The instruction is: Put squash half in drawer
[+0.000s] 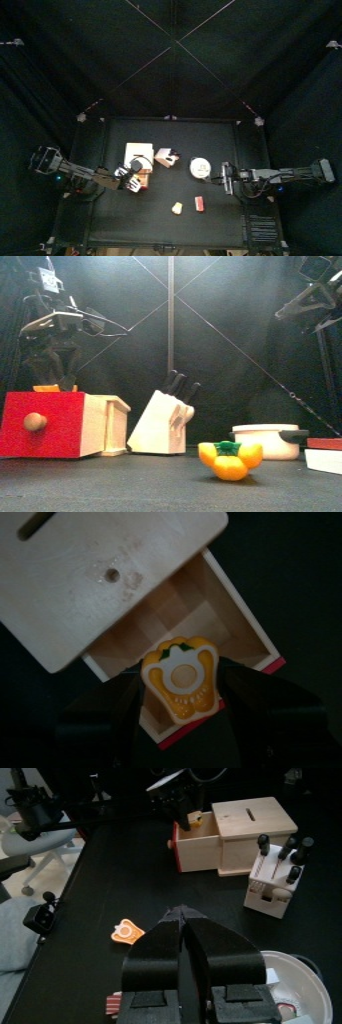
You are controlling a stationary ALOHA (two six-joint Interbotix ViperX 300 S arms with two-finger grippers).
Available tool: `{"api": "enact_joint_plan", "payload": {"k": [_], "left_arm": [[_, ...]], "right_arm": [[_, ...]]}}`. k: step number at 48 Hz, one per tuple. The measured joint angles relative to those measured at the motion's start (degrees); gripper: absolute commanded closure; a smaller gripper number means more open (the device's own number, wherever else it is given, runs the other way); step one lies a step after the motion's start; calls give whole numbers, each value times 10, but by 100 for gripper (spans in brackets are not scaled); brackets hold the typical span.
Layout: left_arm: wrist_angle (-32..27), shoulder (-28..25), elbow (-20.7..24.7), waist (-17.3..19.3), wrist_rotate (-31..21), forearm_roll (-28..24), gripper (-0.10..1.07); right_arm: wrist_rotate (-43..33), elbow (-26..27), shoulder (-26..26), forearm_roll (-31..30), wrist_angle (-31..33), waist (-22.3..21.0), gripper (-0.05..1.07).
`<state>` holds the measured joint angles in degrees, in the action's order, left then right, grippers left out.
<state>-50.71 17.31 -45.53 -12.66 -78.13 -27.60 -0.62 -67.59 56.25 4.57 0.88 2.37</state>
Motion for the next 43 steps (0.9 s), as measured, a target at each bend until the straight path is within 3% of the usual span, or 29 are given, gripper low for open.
{"api": "enact_joint_plan", "payload": {"k": [9, 21, 43], "left_arm": [[57, 18, -32, 12, -24, -4, 9], [63, 18, -36, 12, -24, -3, 1], [66, 22, -36, 13, -23, -4, 1]], "right_arm": [[0, 0, -1, 0, 0, 0, 100], [0, 0, -3, 0, 0, 0, 100], [0, 0, -3, 0, 0, 0, 100]]}}
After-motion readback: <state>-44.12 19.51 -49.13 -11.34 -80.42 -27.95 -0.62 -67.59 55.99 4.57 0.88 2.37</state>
